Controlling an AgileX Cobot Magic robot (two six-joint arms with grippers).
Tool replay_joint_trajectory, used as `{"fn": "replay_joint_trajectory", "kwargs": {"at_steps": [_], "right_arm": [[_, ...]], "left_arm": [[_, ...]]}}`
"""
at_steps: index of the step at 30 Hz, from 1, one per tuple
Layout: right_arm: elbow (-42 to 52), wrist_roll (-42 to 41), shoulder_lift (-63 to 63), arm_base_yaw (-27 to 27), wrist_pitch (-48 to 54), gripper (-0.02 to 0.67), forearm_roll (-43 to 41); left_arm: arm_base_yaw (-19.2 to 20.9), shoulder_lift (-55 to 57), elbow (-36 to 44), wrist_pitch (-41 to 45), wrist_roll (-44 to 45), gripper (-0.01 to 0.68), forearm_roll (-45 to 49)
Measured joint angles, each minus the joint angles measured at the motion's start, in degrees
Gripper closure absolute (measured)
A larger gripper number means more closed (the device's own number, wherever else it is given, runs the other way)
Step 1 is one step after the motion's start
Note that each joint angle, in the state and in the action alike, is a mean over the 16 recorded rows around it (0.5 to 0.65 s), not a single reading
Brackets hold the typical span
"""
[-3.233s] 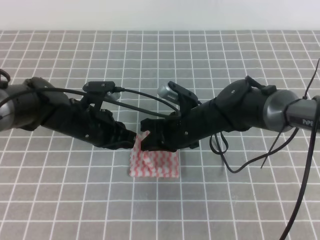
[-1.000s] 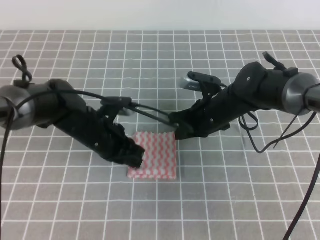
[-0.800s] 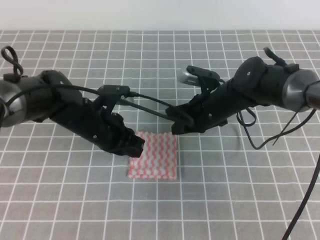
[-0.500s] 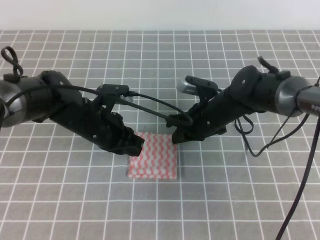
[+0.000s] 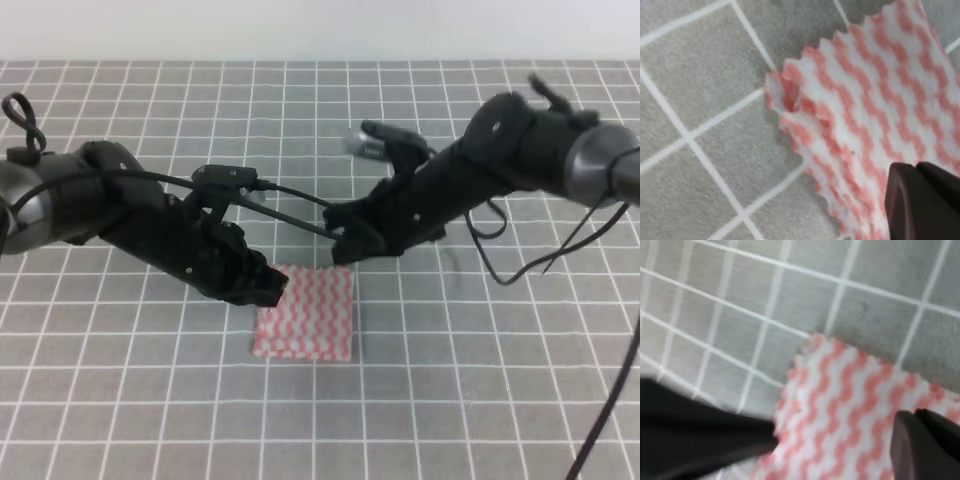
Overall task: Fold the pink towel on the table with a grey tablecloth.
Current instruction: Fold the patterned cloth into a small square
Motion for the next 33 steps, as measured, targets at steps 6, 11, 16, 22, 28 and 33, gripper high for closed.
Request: {"fn": "replay_joint_trajectory", "kwargs": {"at_steps": [6,11,16,22,28,33], "right_arm": [[0.13,-0.44,-1.40,1.12,3.44,0.665,-1.06],[1.29,-0.45,-1.73,2.89,5.45,0.664,-2.16],[2.75,-0.13,-1.72,4.63,6.06,0.665,-3.57],[3.96,0.59,-1.05,5.62,5.48,0.664,-5.21],[4.27,1.23,-0.19,5.63,5.01,0.664,-6.14],[4.22,1.31,-0.43,5.63,4.76,0.665,-6.65]], "left_arm": [[0.08,-0.41,0.01,0.39,-0.01,0.675,0.06],[0.12,-0.56,0.02,1.85,-0.03,0.675,0.23],[0.12,-0.35,0.03,3.90,-0.04,0.675,0.39],[0.12,0.24,0.03,5.23,-0.06,0.675,0.54],[0.11,0.96,0.03,5.37,-0.15,0.675,0.52],[0.11,1.27,0.03,5.14,-0.20,0.675,0.52]]}}
